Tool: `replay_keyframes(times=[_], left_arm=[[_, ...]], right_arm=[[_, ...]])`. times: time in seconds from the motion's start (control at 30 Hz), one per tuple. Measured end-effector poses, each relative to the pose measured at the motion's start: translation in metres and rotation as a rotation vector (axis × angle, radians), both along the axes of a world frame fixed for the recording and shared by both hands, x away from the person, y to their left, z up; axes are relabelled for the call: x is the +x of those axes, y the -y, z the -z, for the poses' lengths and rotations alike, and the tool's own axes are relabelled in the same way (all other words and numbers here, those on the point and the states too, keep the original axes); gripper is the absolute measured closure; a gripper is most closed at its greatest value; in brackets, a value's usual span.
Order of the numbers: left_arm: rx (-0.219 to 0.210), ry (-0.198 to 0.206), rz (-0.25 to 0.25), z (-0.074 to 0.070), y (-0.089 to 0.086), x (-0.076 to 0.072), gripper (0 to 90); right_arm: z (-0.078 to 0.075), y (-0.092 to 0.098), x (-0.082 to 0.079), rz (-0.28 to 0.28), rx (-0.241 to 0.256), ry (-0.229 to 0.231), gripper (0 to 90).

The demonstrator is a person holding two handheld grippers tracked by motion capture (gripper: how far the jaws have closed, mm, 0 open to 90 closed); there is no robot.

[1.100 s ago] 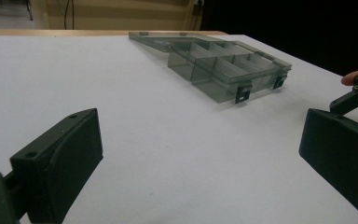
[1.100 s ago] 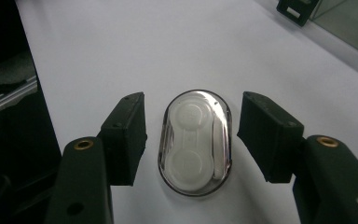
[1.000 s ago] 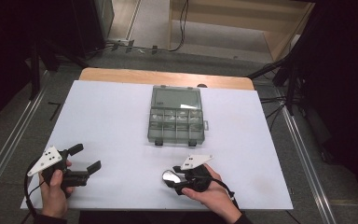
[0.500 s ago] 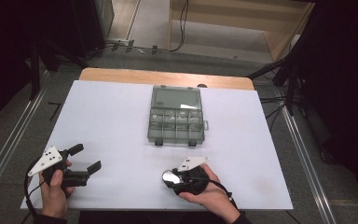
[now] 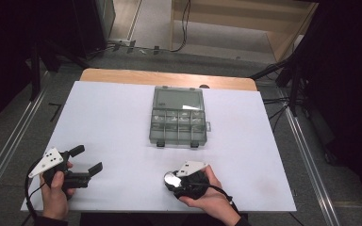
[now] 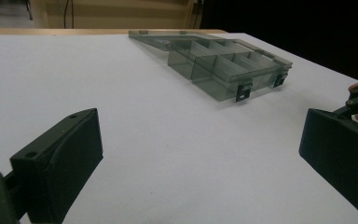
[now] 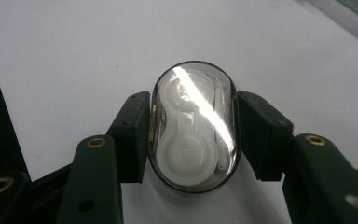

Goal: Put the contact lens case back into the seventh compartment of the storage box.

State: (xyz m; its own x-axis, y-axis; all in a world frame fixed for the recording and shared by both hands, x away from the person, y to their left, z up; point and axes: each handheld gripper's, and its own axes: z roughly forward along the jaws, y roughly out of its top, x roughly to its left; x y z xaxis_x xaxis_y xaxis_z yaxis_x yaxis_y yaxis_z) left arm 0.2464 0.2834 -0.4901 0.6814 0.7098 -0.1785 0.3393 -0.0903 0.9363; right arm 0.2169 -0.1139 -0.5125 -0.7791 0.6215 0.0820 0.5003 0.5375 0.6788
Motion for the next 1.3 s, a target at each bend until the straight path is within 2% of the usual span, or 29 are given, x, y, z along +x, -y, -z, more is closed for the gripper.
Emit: replay_keyframes(times=[0.17,0.37,0.6,1.0,1.3], left_arm=[[0.001,0.000,0.000,0.000,0.000,0.000,0.0],[0.000,0.001,0.001,0.000,-0.001,0.000,0.0],[-0.001,0.004,0.000,-0.001,-0.001,0.000,0.0],[0.007,0.006,0.008,0.000,0.000,0.000,0.0],[0.012,0.009,0.014,0.001,0.002,-0.001,0.0]], right_arm=[[0.000,0.001,0.001,-0.004,0.003,0.000,46.9],[-0.001,0.003,0.003,-0.004,0.024,-0.024,47.1],[-0.004,0.006,0.003,-0.002,0.039,-0.009,47.1],[-0.010,0.010,0.004,0.001,0.081,-0.011,47.1],[-0.014,0.014,0.006,0.008,0.094,-0.005,47.1]])
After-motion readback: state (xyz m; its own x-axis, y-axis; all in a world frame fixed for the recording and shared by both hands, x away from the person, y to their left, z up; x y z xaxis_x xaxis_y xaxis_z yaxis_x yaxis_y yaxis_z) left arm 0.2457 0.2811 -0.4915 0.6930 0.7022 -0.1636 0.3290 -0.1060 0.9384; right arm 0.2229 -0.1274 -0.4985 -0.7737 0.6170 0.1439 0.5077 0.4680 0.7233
